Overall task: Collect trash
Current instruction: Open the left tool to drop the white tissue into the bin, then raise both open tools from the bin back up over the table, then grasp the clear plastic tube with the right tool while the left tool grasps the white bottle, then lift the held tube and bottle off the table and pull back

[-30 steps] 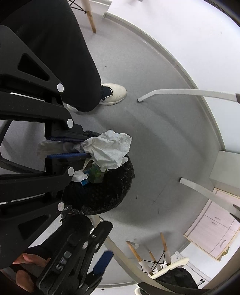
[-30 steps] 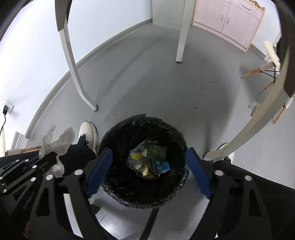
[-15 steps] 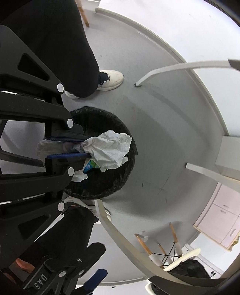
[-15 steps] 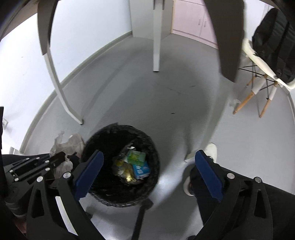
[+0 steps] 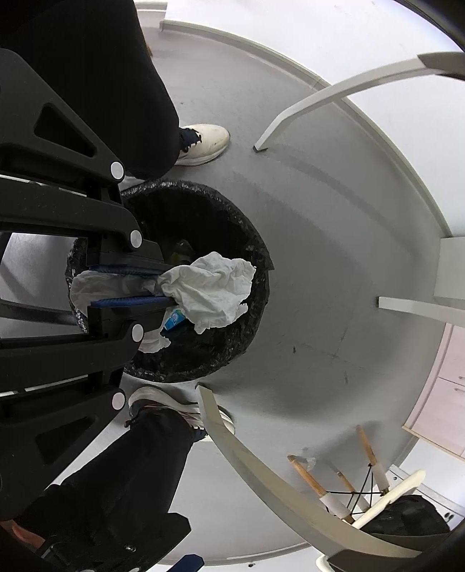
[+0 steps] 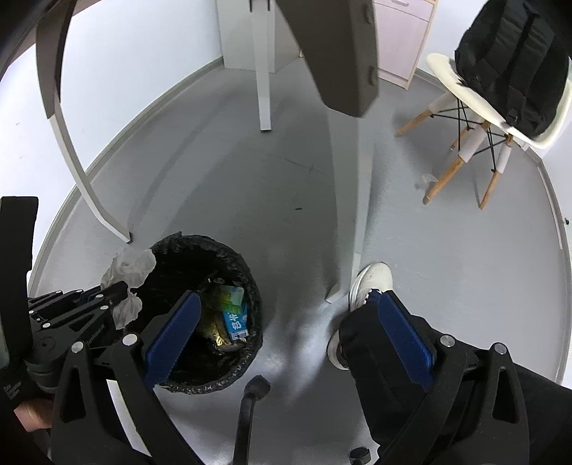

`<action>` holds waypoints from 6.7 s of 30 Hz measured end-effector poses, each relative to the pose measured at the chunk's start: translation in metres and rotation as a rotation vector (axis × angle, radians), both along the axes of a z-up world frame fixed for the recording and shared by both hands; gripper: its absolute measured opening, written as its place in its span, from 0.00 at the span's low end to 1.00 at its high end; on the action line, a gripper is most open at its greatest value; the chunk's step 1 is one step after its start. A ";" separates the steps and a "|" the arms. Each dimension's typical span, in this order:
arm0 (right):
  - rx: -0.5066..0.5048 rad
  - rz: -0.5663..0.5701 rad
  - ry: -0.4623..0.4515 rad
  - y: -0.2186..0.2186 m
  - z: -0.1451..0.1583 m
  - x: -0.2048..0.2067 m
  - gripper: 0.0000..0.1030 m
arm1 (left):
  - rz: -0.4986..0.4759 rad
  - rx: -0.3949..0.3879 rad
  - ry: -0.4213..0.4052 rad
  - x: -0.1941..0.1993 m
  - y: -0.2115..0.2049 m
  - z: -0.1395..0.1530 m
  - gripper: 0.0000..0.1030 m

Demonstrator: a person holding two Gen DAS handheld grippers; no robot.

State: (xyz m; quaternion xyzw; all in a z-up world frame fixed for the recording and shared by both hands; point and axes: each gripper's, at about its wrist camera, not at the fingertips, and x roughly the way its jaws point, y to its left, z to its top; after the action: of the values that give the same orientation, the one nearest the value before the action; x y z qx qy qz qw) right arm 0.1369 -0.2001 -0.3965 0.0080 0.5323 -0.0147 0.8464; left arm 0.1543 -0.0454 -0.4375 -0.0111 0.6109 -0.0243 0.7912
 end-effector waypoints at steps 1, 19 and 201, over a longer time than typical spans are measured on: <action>0.000 -0.004 0.002 -0.002 -0.001 0.000 0.92 | -0.002 0.002 0.003 0.001 -0.001 -0.001 0.09; 0.013 -0.022 0.016 -0.009 -0.005 0.000 0.93 | 0.003 0.040 -0.019 0.003 -0.005 -0.003 0.50; 0.072 0.177 -0.348 0.031 0.348 -0.043 0.24 | 0.099 0.059 -0.527 -0.074 0.036 0.413 0.55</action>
State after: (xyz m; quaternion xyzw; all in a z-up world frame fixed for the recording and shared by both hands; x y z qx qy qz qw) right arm 0.0936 -0.1689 -0.0490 -0.0058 0.3767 0.0804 0.9228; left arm 0.0799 -0.0095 -0.0245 -0.0112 0.3831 0.0305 0.9231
